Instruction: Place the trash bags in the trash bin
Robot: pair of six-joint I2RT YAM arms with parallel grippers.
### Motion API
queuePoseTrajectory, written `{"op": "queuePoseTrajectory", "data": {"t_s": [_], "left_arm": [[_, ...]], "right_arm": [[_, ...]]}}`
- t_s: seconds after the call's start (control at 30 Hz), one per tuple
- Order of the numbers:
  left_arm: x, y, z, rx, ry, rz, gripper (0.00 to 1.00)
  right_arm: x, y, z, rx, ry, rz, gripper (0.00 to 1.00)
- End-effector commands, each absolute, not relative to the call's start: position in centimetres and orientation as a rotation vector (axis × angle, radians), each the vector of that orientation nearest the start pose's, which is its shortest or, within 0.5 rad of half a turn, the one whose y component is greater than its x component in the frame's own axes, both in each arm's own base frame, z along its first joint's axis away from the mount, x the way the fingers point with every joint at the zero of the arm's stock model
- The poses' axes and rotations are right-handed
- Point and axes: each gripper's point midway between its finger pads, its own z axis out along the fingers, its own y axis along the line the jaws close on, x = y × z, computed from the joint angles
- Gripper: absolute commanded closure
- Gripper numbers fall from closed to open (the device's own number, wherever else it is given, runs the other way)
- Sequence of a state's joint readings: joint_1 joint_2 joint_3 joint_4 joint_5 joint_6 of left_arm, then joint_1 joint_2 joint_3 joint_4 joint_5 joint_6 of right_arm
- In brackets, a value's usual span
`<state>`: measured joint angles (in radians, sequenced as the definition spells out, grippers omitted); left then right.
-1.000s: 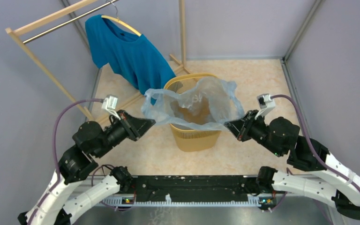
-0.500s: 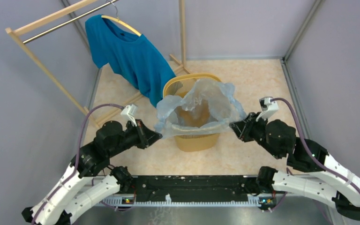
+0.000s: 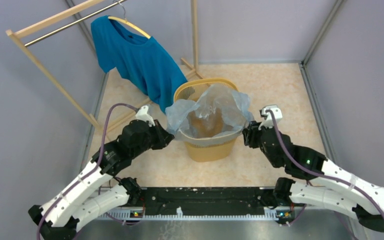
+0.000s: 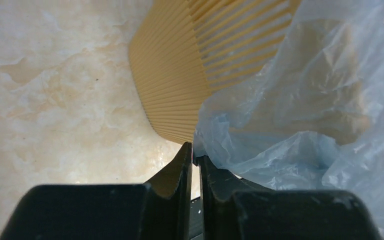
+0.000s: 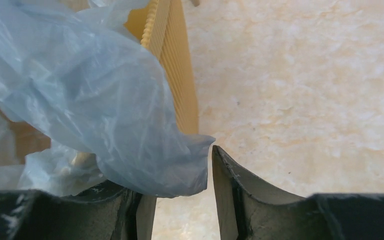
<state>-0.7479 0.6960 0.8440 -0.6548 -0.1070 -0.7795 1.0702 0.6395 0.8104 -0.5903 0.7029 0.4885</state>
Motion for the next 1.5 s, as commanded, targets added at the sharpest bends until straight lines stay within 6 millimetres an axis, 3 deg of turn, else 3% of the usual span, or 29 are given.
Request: {"op": "queuePoseTrajectory", "data": {"t_s": [0.0,0.1,0.23,0.37,0.53,0.6,0.7,0.8,0.9,1.03,1.13,1.3,1.47], "left_arm": [[20.3,-17.1,23.5,-0.123,2.114,-0.672,0.79],[19.7,-17.3,23.9,-0.048,2.133,-0.673,0.65],[17.6,-16.6,24.9,0.086,2.137,-0.691,0.37],[15.8,-15.2,29.8,0.245,1.983,-0.71,0.05],[15.9,-13.2,38.8,0.337,1.773,-0.624,0.01],[16.4,-13.8,42.4,0.367,1.695,-0.626,0.01],[18.3,-16.2,44.5,0.439,1.658,-0.626,0.01],[21.1,-18.7,43.5,0.492,1.713,-0.584,0.01],[23.1,-19.6,41.9,0.527,1.756,-0.502,0.01],[24.2,-20.5,39.8,0.609,1.799,-0.45,0.01],[24.5,-20.9,38.2,0.656,1.844,-0.426,0.01],[25.5,-20.0,35.8,0.665,1.913,-0.314,0.01],[24.6,-20.4,36.0,0.718,1.904,-0.357,0.01]], "right_arm": [[20.7,13.3,26.3,-0.088,1.843,0.228,0.54],[19.2,14.1,27.1,-0.194,1.864,0.328,0.44],[16.7,14.6,28.7,-0.326,1.887,0.462,0.26],[15.8,14.5,32.2,-0.362,1.838,0.531,0.17],[17.0,13.6,37.0,-0.312,1.767,0.464,0.06],[17.8,13.8,39.0,-0.309,1.722,0.438,0.02],[19.2,15.3,41.6,-0.337,1.668,0.394,0.01],[21.5,17.0,42.0,-0.359,1.687,0.272,0.01],[23.9,17.3,41.1,-0.372,1.729,0.05,0.01],[26.3,17.7,39.6,-0.404,1.775,-0.164,0.01],[27.9,18.2,38.2,-0.43,1.813,-0.206,0.02],[29.3,18.3,37.1,-0.431,1.832,-0.208,0.16],[30.1,17.9,37.4,-0.42,1.821,-0.156,0.26]]}}
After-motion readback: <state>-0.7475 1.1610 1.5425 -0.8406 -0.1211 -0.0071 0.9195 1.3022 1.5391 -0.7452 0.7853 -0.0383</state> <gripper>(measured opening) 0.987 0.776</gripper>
